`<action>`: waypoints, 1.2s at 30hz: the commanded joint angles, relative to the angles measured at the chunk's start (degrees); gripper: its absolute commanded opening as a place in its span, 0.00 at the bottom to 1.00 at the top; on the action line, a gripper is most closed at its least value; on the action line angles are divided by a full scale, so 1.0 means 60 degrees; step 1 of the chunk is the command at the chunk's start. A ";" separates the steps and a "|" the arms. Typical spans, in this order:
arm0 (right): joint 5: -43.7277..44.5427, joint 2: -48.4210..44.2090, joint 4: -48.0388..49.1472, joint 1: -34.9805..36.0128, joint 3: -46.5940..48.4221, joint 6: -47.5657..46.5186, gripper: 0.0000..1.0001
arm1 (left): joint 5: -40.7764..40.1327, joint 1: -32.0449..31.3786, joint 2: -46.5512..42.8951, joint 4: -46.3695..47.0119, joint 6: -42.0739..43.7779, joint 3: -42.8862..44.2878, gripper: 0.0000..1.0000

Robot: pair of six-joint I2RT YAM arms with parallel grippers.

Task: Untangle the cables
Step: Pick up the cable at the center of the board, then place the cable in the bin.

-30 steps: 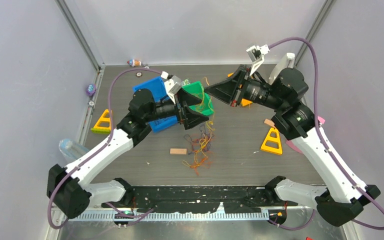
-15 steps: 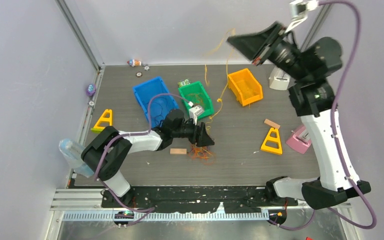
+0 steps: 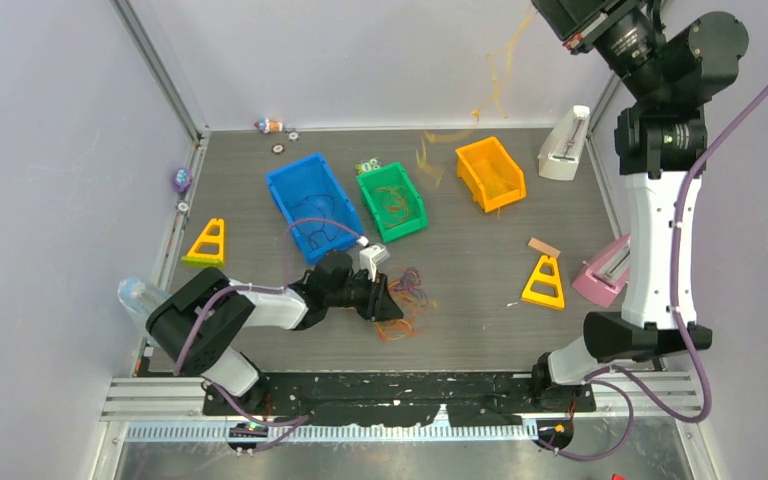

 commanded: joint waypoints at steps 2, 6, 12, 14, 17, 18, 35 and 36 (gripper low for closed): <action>0.0049 0.0717 0.0015 -0.0909 0.1466 0.0612 0.05 | -0.0374 -0.0036 -0.0925 -0.0357 0.0393 -0.0431 0.26; -0.0058 0.0917 0.0011 -0.1607 0.1927 0.0821 0.05 | -0.0878 -0.0036 -0.1648 -0.1385 0.0610 -0.0578 0.21; -0.0066 0.0657 0.0332 -0.1872 0.0128 0.0575 0.05 | -0.1102 -0.0036 -0.3197 -0.2878 0.0915 0.0007 0.06; 0.0042 0.0762 0.0352 -0.1926 -0.0180 0.0422 0.05 | -0.1166 -0.0036 -0.3445 -0.3766 0.1186 0.0562 0.00; 0.0247 0.0993 0.0329 -0.1981 -0.0656 0.0148 0.05 | -0.1234 -0.0036 -0.3632 -0.4946 0.1630 0.1344 0.00; 0.0370 0.1055 0.0321 -0.1983 -0.0787 0.0037 0.05 | -0.1274 -0.0043 -0.3721 -0.5180 0.1684 0.1474 0.00; 0.0376 0.2583 0.1677 -0.1979 -0.1981 0.0661 0.05 | -0.1694 -0.0037 -0.4537 -0.6419 0.2200 0.2507 0.00; 0.0347 0.2666 0.1701 -0.1973 -0.1991 0.0709 0.05 | -0.1688 -0.0036 -0.4486 -0.6430 0.2203 0.2549 0.00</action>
